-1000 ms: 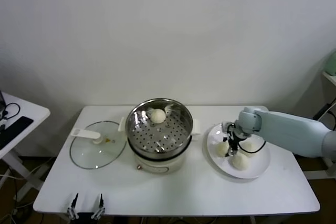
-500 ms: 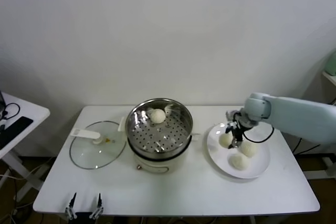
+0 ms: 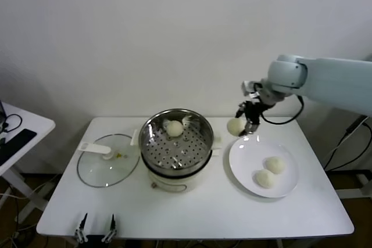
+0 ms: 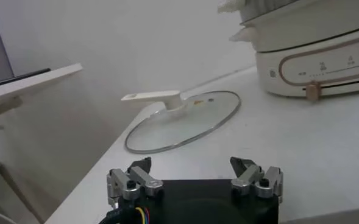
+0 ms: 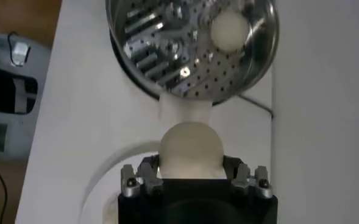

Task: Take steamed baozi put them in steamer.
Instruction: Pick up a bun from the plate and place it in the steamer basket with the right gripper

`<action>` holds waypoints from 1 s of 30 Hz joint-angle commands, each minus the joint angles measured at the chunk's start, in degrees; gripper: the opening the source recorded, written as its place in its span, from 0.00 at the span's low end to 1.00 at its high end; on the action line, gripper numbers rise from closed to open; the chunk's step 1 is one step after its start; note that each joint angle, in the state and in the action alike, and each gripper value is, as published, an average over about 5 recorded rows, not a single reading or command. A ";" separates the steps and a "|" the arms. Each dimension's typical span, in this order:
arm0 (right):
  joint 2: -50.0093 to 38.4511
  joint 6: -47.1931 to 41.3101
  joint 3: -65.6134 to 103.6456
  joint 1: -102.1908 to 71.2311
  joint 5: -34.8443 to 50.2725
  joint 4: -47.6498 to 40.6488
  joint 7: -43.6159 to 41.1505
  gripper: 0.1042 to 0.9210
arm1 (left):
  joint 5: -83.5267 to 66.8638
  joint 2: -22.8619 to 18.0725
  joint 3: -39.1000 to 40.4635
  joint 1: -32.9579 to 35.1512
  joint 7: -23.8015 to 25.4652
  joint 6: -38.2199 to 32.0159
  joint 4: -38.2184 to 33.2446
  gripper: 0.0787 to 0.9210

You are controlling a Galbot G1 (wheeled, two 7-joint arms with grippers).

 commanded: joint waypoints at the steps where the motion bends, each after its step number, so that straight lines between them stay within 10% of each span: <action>1: 13.41 -6.17 7.63 0.32 8.40 -0.85 3.36 0.71 | 0.20 0.16 -0.14 0.02 0.19 0.07 -0.03 0.88; 30: 33.13 -6.01 13.71 -26.90 -9.13 -23.81 6.86 0.75 | -0.04 0.51 -0.57 -0.01 0.14 -0.28 -0.29 0.88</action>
